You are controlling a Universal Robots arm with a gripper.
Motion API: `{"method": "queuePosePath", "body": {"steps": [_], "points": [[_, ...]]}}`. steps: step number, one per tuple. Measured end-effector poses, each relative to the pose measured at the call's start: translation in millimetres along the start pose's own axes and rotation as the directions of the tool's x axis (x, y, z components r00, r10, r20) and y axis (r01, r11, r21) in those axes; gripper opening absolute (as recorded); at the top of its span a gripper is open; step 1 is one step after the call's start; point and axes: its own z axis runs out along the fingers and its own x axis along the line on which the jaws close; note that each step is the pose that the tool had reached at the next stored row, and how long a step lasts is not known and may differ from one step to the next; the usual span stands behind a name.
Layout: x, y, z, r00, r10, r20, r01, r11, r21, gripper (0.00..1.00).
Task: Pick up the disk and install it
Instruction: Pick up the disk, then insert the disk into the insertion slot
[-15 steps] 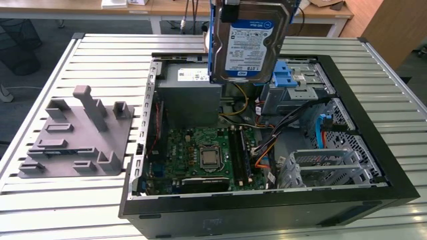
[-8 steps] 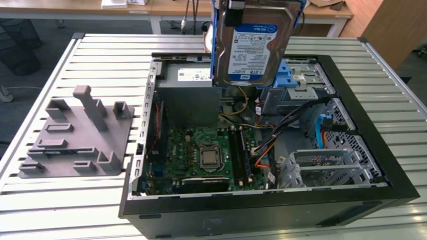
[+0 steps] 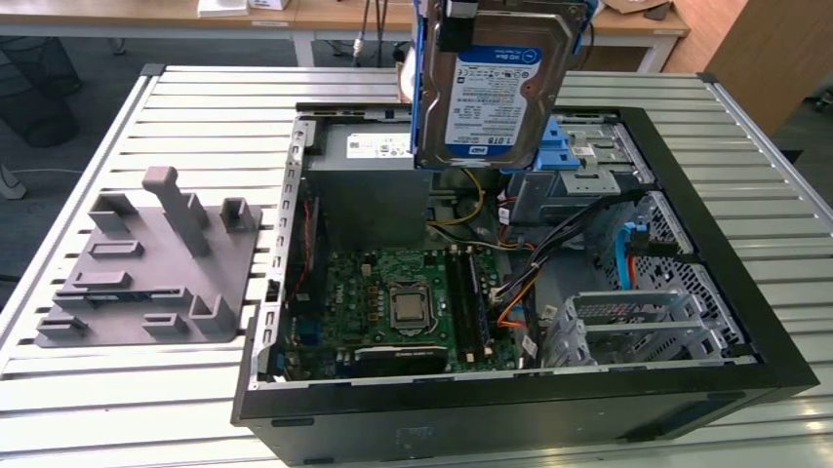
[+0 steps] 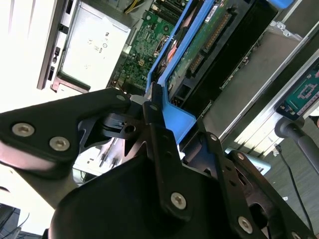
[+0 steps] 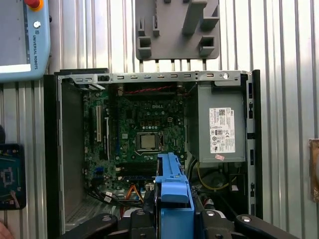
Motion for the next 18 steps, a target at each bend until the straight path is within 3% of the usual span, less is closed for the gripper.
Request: {"method": "queuePosePath", "body": {"steps": [12,18], "points": [[0.3,0.1,0.1,1.0,-0.001,-0.0001,0.001,1.0,0.0008,0.37],[6.5,0.9,1.4,1.0,-0.003,0.0005,0.003,0.9999,0.0132,0.37]]}}
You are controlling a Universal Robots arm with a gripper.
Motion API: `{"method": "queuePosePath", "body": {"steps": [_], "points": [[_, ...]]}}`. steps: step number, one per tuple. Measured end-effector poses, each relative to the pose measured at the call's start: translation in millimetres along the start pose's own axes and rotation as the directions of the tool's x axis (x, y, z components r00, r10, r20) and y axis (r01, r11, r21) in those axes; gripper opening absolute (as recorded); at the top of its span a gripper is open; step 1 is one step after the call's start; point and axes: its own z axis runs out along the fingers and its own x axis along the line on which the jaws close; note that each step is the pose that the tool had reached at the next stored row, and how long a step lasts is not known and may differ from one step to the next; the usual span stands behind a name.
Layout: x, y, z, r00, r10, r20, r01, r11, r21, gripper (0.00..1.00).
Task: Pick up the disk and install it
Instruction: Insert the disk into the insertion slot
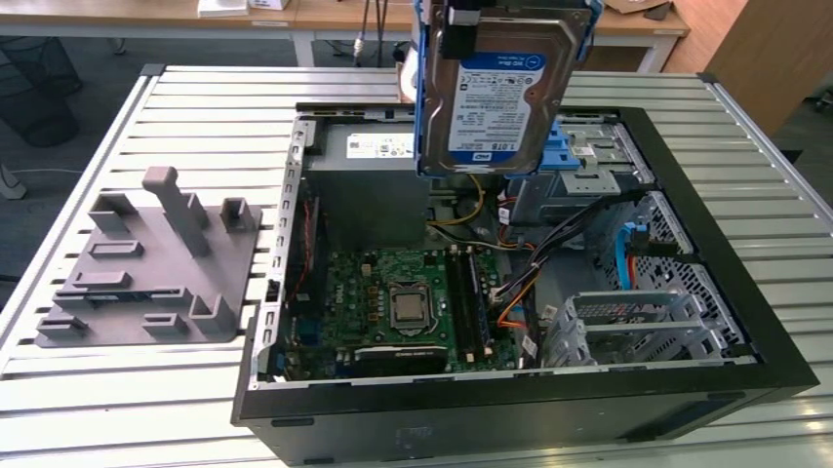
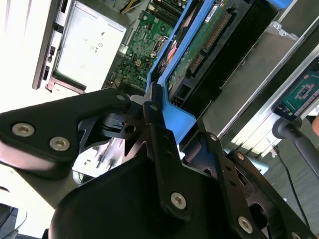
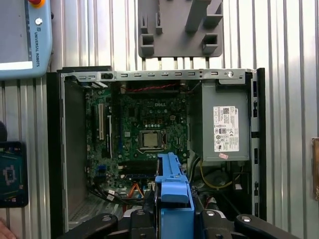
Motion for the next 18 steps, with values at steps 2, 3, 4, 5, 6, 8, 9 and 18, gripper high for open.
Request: {"method": "queuePosePath", "body": {"steps": [2,3,4,5,6,8,9,18], "points": [[0.1,-0.1,0.1,1.0,-0.001,0.0003,0.001,1.0,0.0032,0.37],[0.2,0.0,0.1,1.0,-0.001,0.0002,0.001,1.0,0.0033,0.37],[0.6,0.0,0.1,1.0,-0.001,0.0002,0.001,1.0,0.0038,0.37],[1.1,0.0,0.2,1.0,0.0,0.0003,0.0,1.0,0.004,0.37],[2.2,-0.1,0.5,1.0,-0.001,0.0004,0.001,1.0,0.004,0.37],[6.7,-0.3,1.3,1.0,0.0,0.0002,0.0,1.0,0.004,0.37],[10.2,-0.4,2.0,1.0,-0.001,0.0004,0.001,1.0,0.0041,0.37],[32.7,-1.4,5.5,1.0,-0.001,0.0001,0.001,1.0,0.004,0.37]]}}
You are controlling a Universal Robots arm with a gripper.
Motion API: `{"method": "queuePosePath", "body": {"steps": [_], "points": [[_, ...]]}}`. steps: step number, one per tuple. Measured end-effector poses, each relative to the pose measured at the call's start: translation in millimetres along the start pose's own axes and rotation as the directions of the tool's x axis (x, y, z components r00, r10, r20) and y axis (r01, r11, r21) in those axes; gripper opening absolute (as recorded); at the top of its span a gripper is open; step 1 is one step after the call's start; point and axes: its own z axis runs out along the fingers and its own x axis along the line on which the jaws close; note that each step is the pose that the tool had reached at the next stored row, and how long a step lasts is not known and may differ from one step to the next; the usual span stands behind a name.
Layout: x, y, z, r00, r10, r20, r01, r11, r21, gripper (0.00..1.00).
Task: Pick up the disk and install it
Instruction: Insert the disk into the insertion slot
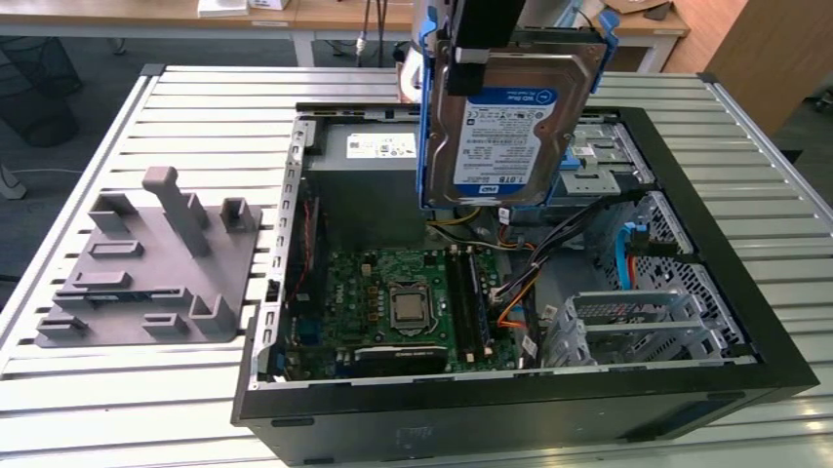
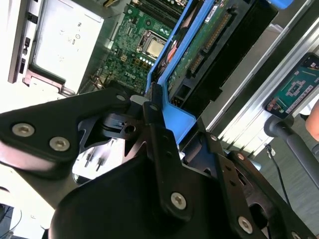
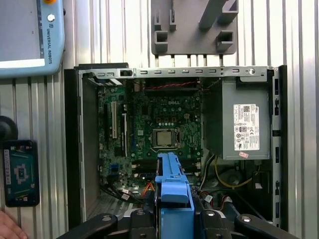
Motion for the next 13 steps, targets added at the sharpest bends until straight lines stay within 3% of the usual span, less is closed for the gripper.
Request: {"method": "queuePosePath", "body": {"steps": [13], "points": [[0.2,-0.1,0.0,1.0,0.0,-0.0015,0.0,1.0,0.0001,0.37]]}}
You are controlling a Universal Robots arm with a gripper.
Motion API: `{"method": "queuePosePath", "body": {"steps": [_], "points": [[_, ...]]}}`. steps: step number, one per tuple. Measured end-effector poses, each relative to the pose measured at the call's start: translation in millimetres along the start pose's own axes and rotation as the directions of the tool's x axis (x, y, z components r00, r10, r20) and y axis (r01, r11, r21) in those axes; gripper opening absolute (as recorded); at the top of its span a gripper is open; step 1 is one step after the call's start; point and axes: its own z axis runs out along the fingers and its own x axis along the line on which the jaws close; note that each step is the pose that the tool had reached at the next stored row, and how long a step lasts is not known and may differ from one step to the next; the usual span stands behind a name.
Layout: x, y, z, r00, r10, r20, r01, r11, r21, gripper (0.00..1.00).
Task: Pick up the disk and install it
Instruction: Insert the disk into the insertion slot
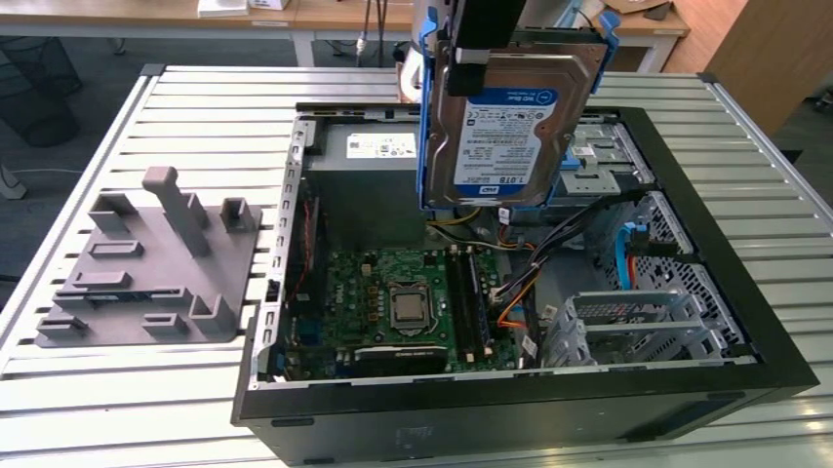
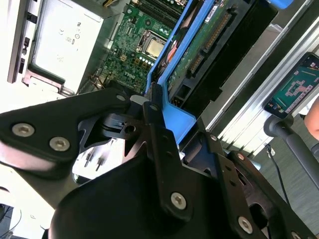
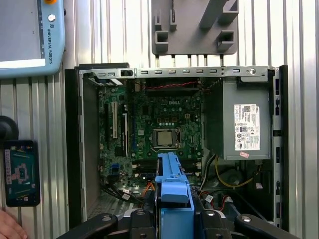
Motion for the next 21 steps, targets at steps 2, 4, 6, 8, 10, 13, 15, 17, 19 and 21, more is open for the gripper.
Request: {"method": "queuePosePath", "body": {"steps": [2,4,6,8,10,13,15,17,19,21], "points": [[0.3,0.1,0.0,1.0,0.0,0.0,0.0,1.0,0.0,0.37],[1.2,0.0,0.0,1.0,0.0,0.0,0.0,1.0,0.0,0.37],[3.6,-0.2,0.0,1.0,0.0,0.0,0.0,1.0,0.0,0.37],[9.5,-0.4,0.1,1.0,0.0,0.0001,0.0,1.0,0.0,0.37],[16.7,-1.1,0.4,1.0,0.0,0.0,0.0,1.0,0.0,0.37],[24.3,-4.6,1.7,1.0,0.0,0.0,0.0,1.0,0.0,0.37],[27.5,-10.1,2.9,1.0,0.0,0.0001,0.0,1.0,0.0,0.37],[30.0,-16.1,4.1,1.0,0.0,0.0001,0.0,1.0,0.0,0.37],[33.2,-20.0,5.4,1.0,0.0,0.0,0.0,1.0,0.0,0.37],[38.2,-20.8,7.0,1.0,0.0,0.0,0.0,1.0,0.0,0.37]]}}
